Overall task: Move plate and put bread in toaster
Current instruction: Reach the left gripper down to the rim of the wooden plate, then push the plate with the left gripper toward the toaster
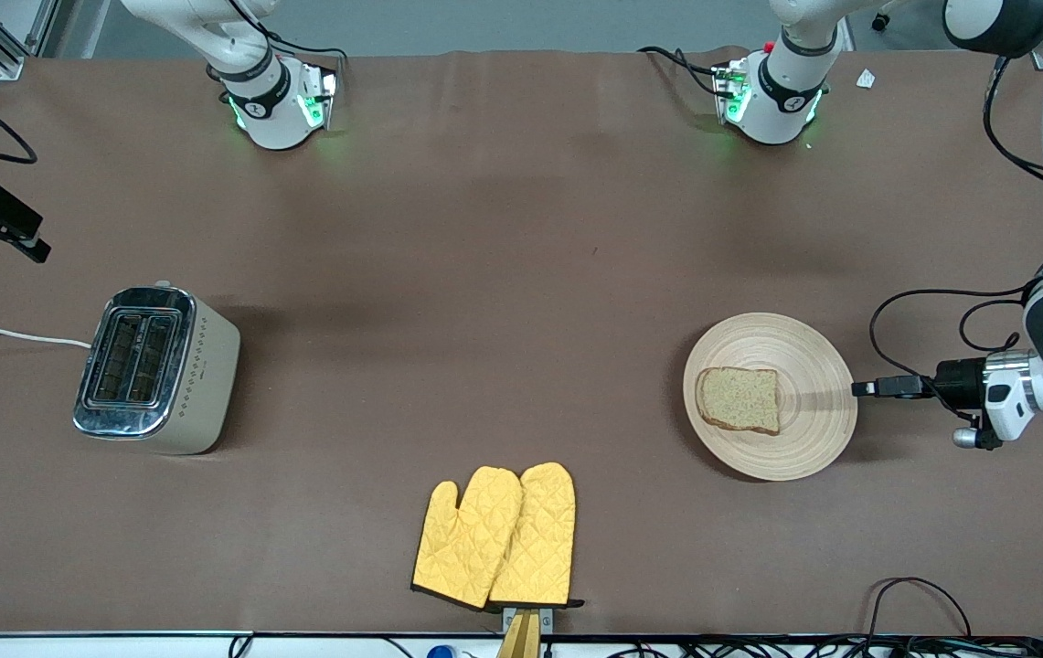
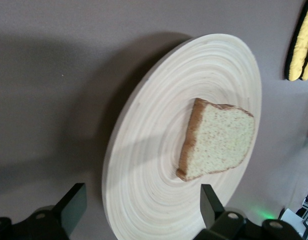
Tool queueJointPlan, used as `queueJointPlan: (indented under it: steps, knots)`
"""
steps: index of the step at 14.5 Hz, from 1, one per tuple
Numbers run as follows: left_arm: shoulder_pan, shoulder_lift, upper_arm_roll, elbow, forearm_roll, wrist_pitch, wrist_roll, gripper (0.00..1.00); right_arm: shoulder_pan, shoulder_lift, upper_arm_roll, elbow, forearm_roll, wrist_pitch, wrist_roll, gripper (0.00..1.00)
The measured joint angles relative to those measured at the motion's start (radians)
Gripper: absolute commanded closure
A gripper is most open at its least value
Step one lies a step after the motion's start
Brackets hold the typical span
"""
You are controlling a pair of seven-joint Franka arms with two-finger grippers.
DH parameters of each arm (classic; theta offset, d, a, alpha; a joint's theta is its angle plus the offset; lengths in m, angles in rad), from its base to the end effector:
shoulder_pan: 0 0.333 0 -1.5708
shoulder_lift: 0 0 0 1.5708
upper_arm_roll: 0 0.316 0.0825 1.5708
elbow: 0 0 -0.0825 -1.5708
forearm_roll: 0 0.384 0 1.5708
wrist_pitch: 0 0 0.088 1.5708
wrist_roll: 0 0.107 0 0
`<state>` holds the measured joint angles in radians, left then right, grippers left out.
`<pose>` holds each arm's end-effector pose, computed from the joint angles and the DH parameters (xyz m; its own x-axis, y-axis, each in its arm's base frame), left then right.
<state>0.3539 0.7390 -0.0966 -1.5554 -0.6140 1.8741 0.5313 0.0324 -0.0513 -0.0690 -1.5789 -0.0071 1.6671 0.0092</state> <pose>0.6508 0.1342 0.2000 0.9889 -0.0004 -0.1484 0.0972 -0.7540 0.6496 0.5479 -0.0219 0.6580 0.9893 -0.0451 0.1390 -0.0459 -0.9989 0.0023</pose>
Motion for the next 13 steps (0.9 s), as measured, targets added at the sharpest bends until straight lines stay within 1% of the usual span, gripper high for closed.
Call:
queueJointPlan:
  steps: [3,4,5,6,7,9,10,11,13]
  knots:
    - [0.000,0.037,-0.001,0.003,-0.034,0.014,0.032,0.00,0.000,0.000,0.000,0.000,0.000,0.000,0.000,0.00]
    - [0.000,0.049,-0.001,0.003,-0.049,0.025,0.048,0.06,0.000,0.000,0.000,0.000,0.000,0.000,0.000,0.00]
    - [0.000,0.060,-0.001,0.003,-0.066,0.039,0.071,0.21,0.000,0.000,0.000,0.000,0.000,0.000,0.000,0.00]
    - [-0.001,0.070,-0.002,0.003,-0.081,0.051,0.094,0.41,0.000,0.000,0.000,0.000,0.000,0.000,0.000,0.00]
    - [-0.001,0.075,-0.002,0.004,-0.085,0.055,0.107,0.56,0.000,0.000,0.000,0.000,0.000,0.000,0.000,0.00]
    - [-0.001,0.077,-0.002,0.007,-0.088,0.056,0.128,0.83,0.000,0.000,0.000,0.000,0.000,0.000,0.000,0.00]
    - [-0.001,0.077,-0.002,0.009,-0.090,0.056,0.139,0.92,0.000,0.000,0.000,0.000,0.000,0.000,0.000,0.00]
    - [0.000,0.077,-0.002,0.009,-0.090,0.056,0.145,0.99,0.000,0.000,0.000,0.000,0.000,0.000,0.000,0.00]
    - [0.000,0.077,-0.002,0.010,-0.090,0.057,0.172,1.00,0.000,0.000,0.000,0.000,0.000,0.000,0.000,0.00]
